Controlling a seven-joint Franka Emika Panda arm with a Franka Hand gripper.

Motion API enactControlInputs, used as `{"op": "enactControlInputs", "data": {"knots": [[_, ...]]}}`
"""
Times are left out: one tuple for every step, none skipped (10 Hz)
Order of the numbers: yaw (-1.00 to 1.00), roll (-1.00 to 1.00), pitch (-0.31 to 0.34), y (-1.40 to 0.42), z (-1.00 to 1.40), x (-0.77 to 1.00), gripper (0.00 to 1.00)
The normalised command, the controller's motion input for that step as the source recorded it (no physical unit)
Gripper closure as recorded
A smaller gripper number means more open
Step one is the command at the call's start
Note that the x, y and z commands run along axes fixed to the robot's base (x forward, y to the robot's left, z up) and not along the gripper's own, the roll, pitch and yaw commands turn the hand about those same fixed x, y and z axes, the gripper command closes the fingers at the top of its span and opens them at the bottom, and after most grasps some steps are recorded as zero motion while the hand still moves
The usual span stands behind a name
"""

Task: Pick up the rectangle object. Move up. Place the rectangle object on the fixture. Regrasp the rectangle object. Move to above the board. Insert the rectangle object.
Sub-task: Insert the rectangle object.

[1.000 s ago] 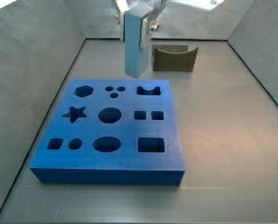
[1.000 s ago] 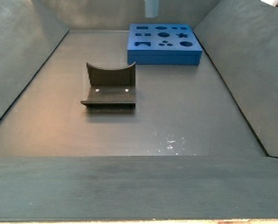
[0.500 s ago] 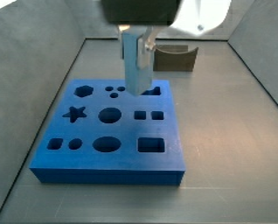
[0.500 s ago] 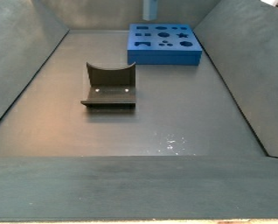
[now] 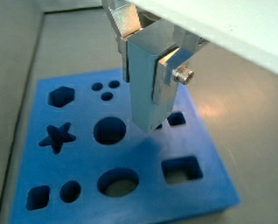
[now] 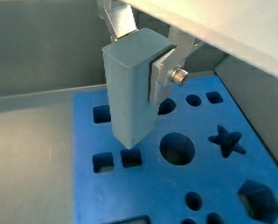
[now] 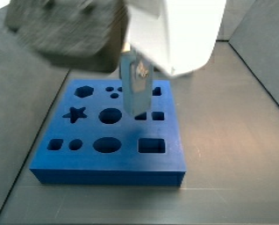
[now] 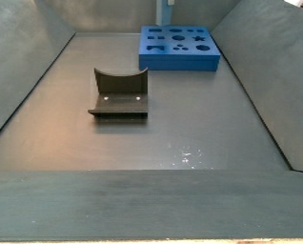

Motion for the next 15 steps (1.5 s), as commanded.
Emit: {"op": "enactControlInputs", "data": {"knots": [[-0.9, 0.0, 0.0, -0.28, -0.25, 0.0, 1.0], [-0.88, 0.0, 0.0, -0.3, -0.21, 0.01, 1.0], [-0.83, 0.0, 0.0, -0.31, -0.19, 0.07, 1.0], [-0.81, 0.0, 0.0, -0.32, -0.19, 0.09, 1.0], [-0.81, 0.0, 0.0, -0.32, -0.19, 0.1, 1.0], [-0.82, 0.0, 0.0, -0.31, -0.19, 0.1, 1.0], [-0.81, 0.0, 0.0, -0.31, -0.19, 0.11, 1.0], [-0.79, 0.0, 0.0, -0.31, -0.2, 0.13, 1.0], [-0.74, 0.0, 0.0, -0.26, -0.23, 0.23, 1.0], [-0.63, 0.04, 0.0, -0.14, -0.19, 0.4, 1.0], [-0.47, 0.14, 0.043, -0.06, -0.09, 0.52, 1.0], [-0.25, 0.38, 0.169, 0.0, -0.07, 0.38, 1.0], [0.0, 0.37, 0.051, 0.07, -0.08, 0.0, 1.0], [0.0, 0.3, 0.0, 0.09, -0.12, 0.0, 1.0], [0.0, 0.37, 0.0, 0.03, -0.13, -0.09, 1.0]]}}
